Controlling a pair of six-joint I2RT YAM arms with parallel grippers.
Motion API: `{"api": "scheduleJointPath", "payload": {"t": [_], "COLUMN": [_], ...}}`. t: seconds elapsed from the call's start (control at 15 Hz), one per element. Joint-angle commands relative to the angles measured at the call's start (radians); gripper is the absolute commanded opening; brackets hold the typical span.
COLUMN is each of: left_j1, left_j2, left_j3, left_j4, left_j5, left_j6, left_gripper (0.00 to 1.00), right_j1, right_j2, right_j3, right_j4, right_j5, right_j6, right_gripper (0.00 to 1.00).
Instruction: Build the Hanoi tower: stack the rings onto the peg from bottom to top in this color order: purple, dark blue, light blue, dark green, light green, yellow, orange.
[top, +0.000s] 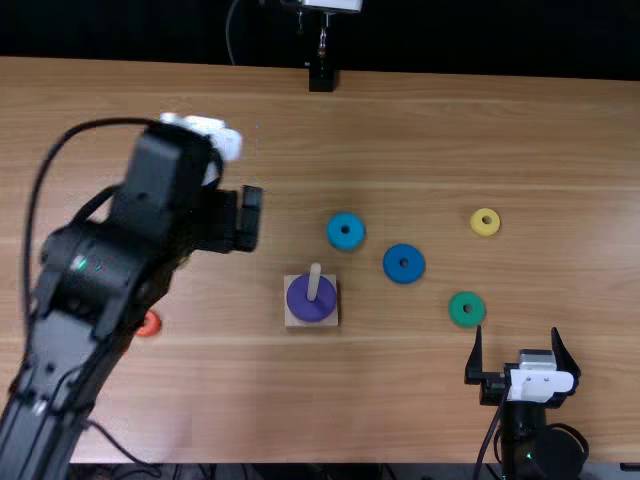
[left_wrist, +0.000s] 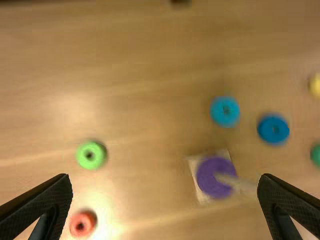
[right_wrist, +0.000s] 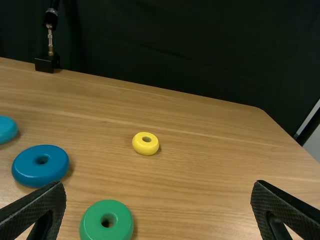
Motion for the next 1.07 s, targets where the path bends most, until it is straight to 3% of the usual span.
{"api": "scheduleJointPath", "payload": {"t": [0.0,0.2,0.33,0.67,1.0], "left_j1": [0.035,0.114,0.145,0.242,0.263], "left_j2": [-0.099,-0.371,-0.539,-1.036,-1.306], "left_j3": [-0.196,-0.687,-0.953,-1.483,-1.67], "left_j4": [0.108,0.555,0.717,0.887,0.923], "left_j5": [-0.002,-0.019,-0.02,-0.008,0.0], "left_j6": [-0.012,-0.01,-0.01,0.003,0.003], "left_gripper": [1.0,1.0,1.0,1.0,1.0], "right_j1": [-0.01,-0.01,-0.01,-0.01,-0.01], "right_j2": [-0.012,-0.012,-0.012,-0.012,-0.012], "right_j3": [-0.016,-0.018,-0.016,-0.018,-0.018], "right_j4": [-0.009,-0.009,-0.009,-0.009,-0.009], "right_j5": [0.011,0.011,0.011,0.011,0.011], "right_j6": [-0.002,-0.001,-0.001,-0.002,-0.002], "right_gripper": [1.0,1.0,1.0,1.0,1.0]}}
